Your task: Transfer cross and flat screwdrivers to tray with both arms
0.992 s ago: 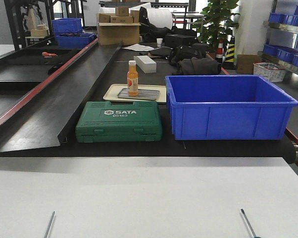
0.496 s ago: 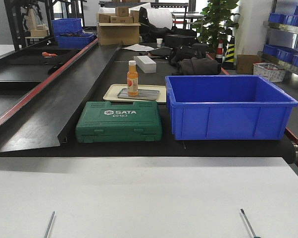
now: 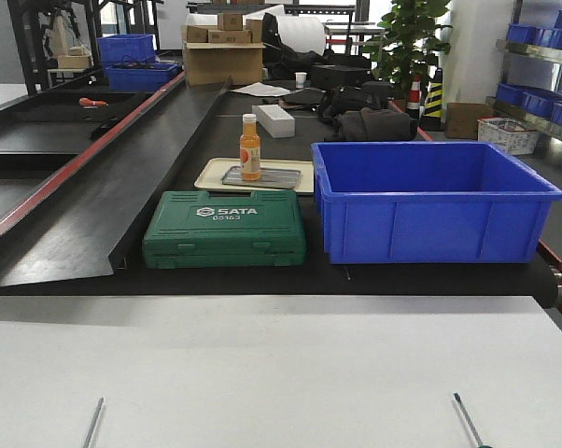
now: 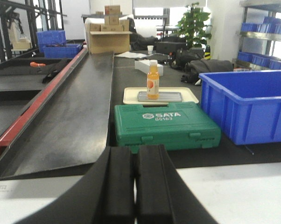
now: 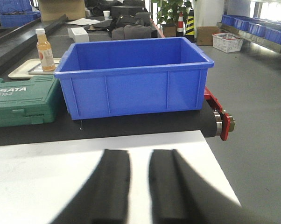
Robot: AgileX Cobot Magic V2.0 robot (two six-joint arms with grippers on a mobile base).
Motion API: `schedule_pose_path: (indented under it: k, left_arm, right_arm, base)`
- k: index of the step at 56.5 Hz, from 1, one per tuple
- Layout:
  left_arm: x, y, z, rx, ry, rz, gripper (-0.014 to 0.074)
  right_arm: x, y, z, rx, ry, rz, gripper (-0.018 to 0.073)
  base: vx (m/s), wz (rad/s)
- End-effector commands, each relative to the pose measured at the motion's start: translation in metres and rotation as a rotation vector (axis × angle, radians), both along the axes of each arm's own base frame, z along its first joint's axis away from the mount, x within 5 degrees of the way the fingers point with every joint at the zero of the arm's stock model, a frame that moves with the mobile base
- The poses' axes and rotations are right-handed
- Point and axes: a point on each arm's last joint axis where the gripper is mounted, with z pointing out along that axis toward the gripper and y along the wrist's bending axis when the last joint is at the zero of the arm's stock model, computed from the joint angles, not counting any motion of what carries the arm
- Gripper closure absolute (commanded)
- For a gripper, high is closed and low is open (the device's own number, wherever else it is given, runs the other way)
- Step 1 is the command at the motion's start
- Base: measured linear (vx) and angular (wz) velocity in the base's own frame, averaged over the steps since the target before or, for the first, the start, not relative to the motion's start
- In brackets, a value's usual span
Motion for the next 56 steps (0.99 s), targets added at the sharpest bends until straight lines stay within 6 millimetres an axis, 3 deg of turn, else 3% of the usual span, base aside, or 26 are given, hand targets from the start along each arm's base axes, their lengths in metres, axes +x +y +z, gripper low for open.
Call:
schedule_pose_path:
  k: [1,9,15,19,29,35,42,56]
  left_arm:
    - [0.001,0.001,0.019,-0.015,-0.103,0.008,0.0276]
    - [0.004,0.0,0.014,-0.011,-0.069,0.006,0.0178]
    - [0.006,0.0,0.011,-0.009,-0.04,0.004,0.0169]
    - [0.006,0.0,0.009,-0.007,-0.029,0.003,0.017]
    - [0.007,-0.001,0.009,-0.008,-0.027,0.003,0.017]
    - [0.007,-0.001,0.009,-0.008,-0.026,0.003,0.017]
    - [0.007,-0.001,0.008,-0.007,-0.019,0.002,0.017]
    - [0.006,-0.001,0.002,0.003,0.056,-0.006,0.017]
  right_arm:
    - [0.0,0.001,0.022,-0.026,-0.126,0.012,0.0133]
    - [0.001,0.002,0.031,-0.019,-0.23,0.023,-0.0049]
    - [0.008,0.002,0.034,-0.042,-0.222,0.025,-0.0077]
    - [0.023,-0.001,0.032,-0.066,-0.073,0.012,-0.0063]
    - [0.082,0.006,0.009,-0.17,0.457,0.097,-0.0006]
    - [0.126,0.022,-0.019,-0.156,0.666,0.205,0.0014]
    - [0.163,0.019,-0.054,-0.028,0.785,0.171,0.0016]
    - [0.192,0.016,-0.133,-0.008,1.053,0.177,0.0016]
  base:
    - [0.0,0.0]
    - [0.0,0.0]
    - [0.0,0.0]
    - [0.0,0.0]
    - [0.0,0.0]
    - [0.0,0.0]
    - [0.0,0.0]
    - [0.0,0.0]
